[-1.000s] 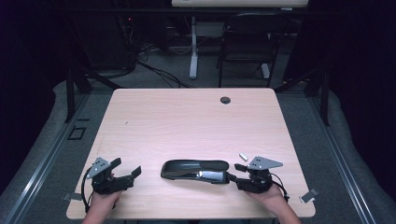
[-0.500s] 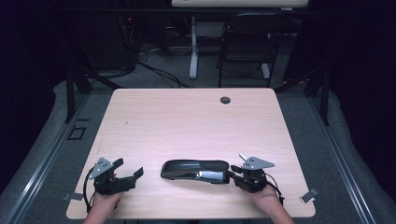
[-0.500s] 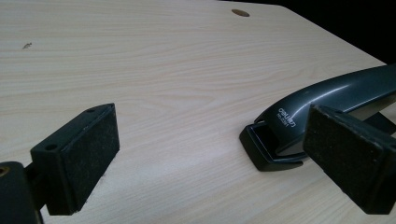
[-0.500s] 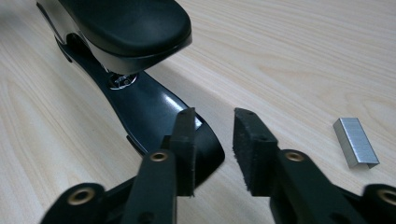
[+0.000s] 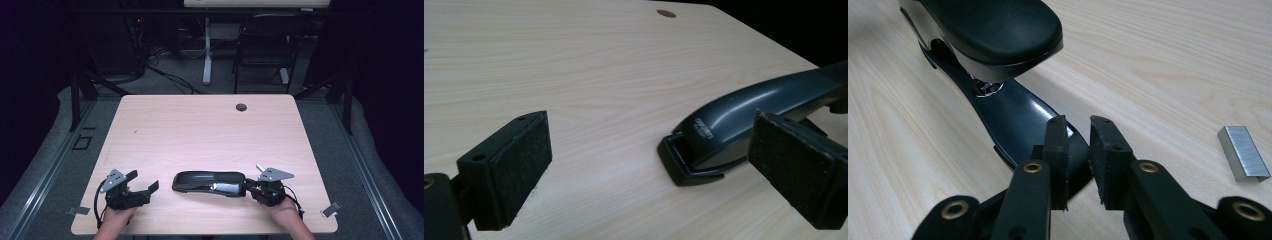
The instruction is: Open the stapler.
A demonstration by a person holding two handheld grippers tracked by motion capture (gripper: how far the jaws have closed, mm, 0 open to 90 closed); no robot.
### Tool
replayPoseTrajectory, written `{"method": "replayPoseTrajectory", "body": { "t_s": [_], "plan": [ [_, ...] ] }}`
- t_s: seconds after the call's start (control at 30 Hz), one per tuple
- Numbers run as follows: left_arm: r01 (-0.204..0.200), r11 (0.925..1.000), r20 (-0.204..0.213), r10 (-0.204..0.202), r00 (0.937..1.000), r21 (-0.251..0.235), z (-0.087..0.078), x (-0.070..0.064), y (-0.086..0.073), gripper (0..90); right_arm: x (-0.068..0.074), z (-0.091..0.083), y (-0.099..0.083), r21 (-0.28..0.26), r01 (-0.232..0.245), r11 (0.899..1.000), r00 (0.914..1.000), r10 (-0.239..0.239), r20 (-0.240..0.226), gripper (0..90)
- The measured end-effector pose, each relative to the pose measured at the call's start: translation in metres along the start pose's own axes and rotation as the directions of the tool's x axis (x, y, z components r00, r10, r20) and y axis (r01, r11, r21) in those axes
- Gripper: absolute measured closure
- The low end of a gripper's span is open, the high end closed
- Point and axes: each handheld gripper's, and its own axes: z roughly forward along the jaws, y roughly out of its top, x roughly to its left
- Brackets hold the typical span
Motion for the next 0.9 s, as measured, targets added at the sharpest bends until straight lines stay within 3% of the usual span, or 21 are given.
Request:
{"method": "replayPoseTrajectory", "body": {
  "t_s": [0.07,0.2,0.4,0.6,0.9],
  "plan": [
    [0.024,0.9997,0.042,-0.024,0.9988,-0.009,0.002,-0.009,0.001,5.8,0.0,0.0,0.001,-0.009,-0.005,1.0,0.9999,0.005,-0.009,81.6],
    [0.026,0.9995,0.072,-0.025,0.9971,-0.016,0.003,-0.02,0.002,7.1,0.0,-0.001,0.001,-0.016,-0.005,1.0,1.0,0.005,-0.008,82.3],
    [-0.033,0.9993,0.101,0.034,0.9943,-0.017,0.009,-0.044,0.001,10.7,0.0,-0.003,0.002,-0.026,-0.003,1.0,1.0,0.003,-0.006,82.1],
    [-0.098,0.9951,0.146,0.099,0.9844,-0.013,0.014,-0.064,-0.002,17.9,-0.001,-0.003,0.002,-0.031,-0.007,0.999,0.9999,0.007,-0.009,81.6],
    [-0.139,0.9872,0.206,0.152,0.9667,-0.078,0.028,-0.097,-0.01,44.1,0.0,-0.005,0.004,-0.046,-0.001,0.999,0.9999,0.001,-0.012,80.8]
  ]
}}
